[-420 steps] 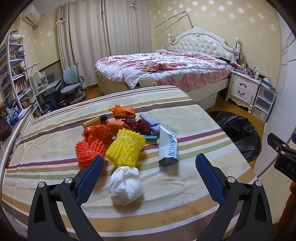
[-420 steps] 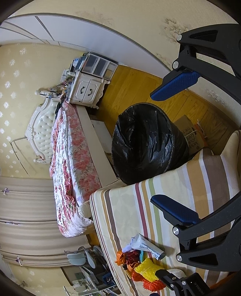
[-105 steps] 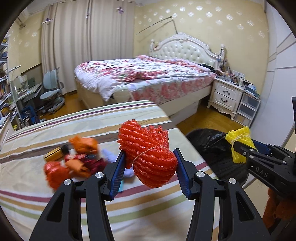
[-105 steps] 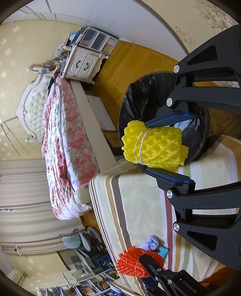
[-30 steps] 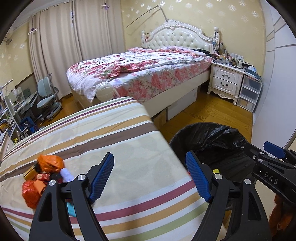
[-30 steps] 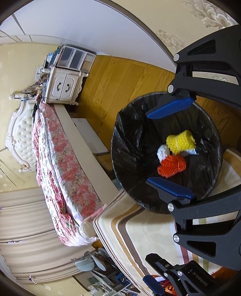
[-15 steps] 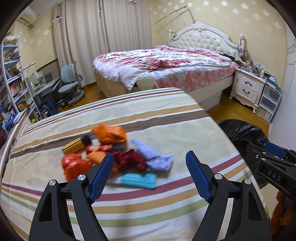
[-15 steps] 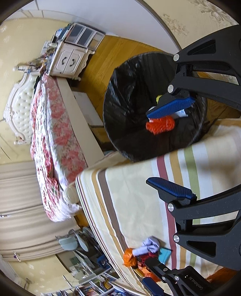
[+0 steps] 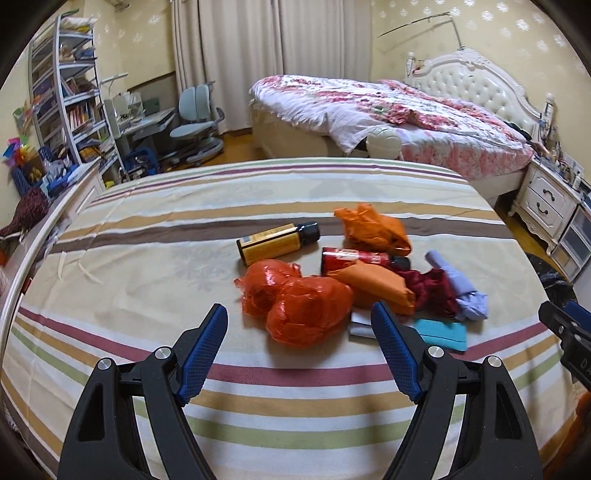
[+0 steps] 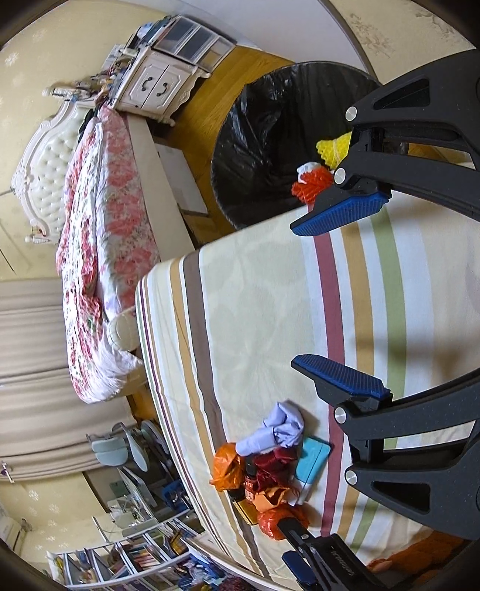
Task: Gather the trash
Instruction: 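Move both tools back over the remaining trash on the bed, then grasp the orange plastic bag with the left tool while the right tool approaches the blue cloth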
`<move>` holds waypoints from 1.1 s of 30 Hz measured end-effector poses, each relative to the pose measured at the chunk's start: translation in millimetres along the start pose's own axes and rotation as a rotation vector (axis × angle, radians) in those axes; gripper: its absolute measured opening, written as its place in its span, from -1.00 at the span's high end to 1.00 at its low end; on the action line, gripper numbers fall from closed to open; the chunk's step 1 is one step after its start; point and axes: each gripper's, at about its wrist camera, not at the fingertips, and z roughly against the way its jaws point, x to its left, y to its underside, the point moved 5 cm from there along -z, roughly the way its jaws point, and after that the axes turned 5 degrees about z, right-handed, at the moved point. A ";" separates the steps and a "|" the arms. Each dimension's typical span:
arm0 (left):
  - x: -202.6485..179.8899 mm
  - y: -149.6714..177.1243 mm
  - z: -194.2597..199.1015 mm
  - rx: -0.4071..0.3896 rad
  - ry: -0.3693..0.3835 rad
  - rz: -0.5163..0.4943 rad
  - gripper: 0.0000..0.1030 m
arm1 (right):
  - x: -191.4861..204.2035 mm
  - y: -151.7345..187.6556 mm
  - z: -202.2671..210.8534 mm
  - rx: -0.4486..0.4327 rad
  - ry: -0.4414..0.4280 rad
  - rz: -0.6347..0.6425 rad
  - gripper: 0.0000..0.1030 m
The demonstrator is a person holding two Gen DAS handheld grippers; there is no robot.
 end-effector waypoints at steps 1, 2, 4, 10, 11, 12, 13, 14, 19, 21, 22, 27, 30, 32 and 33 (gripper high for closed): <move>1.5 -0.9 -2.8 0.008 0.002 0.006 -0.50 | 3.2 0.0 -1.4 0.003 -0.003 0.005 -0.26; 2.6 -1.0 -4.7 0.012 -0.001 0.005 -0.50 | 6.5 0.1 -2.6 0.007 -0.008 0.010 -0.26; 5.5 -1.3 -7.2 0.017 -0.015 -0.002 -0.50 | 12.5 0.1 -4.8 0.012 -0.015 0.020 -0.26; 30.3 3.9 -11.9 0.044 -0.050 0.027 -0.50 | 21.2 1.9 -7.1 0.020 -0.033 0.033 -0.26; 34.4 5.3 -11.9 0.049 -0.055 0.033 -0.50 | 22.4 2.3 -7.8 0.021 -0.036 0.034 -0.26; 39.7 6.9 -11.3 0.054 -0.059 0.043 -0.50 | 22.8 2.8 -8.6 0.023 -0.038 0.036 -0.26; 44.3 8.2 -10.0 0.057 -0.061 0.054 -0.50 | 23.3 2.9 -9.5 0.024 -0.040 0.037 -0.26; 46.9 8.8 -9.7 0.059 -0.060 0.061 -0.50 | 24.2 3.1 -10.1 0.026 -0.042 0.038 -0.26; 43.1 8.6 -4.8 0.075 -0.005 0.081 -0.50 | 26.6 3.0 -11.8 0.029 -0.046 0.044 -0.26; 34.2 6.2 -4.4 0.064 0.012 0.068 -0.50 | 27.0 2.4 -12.6 0.031 -0.046 0.046 -0.26; 30.9 4.2 -5.8 0.059 0.010 0.058 -0.50 | 27.5 2.2 -12.9 0.032 -0.046 0.048 -0.26; 27.7 -11.0 -17.3 0.050 0.003 0.073 -0.50 | 28.8 3.1 -13.0 0.034 -0.045 0.051 -0.26; 27.2 -19.1 -24.3 0.038 -0.024 0.060 -0.50 | 30.4 2.5 -15.0 0.039 -0.046 0.052 -0.26; 27.3 -19.6 -30.4 0.051 -0.037 0.049 -0.51 | 31.1 2.0 -16.9 0.042 -0.047 0.055 -0.26; 28.4 -18.4 -32.9 0.064 -0.036 0.048 -0.50 | 31.4 1.8 -17.5 0.043 -0.048 0.057 -0.26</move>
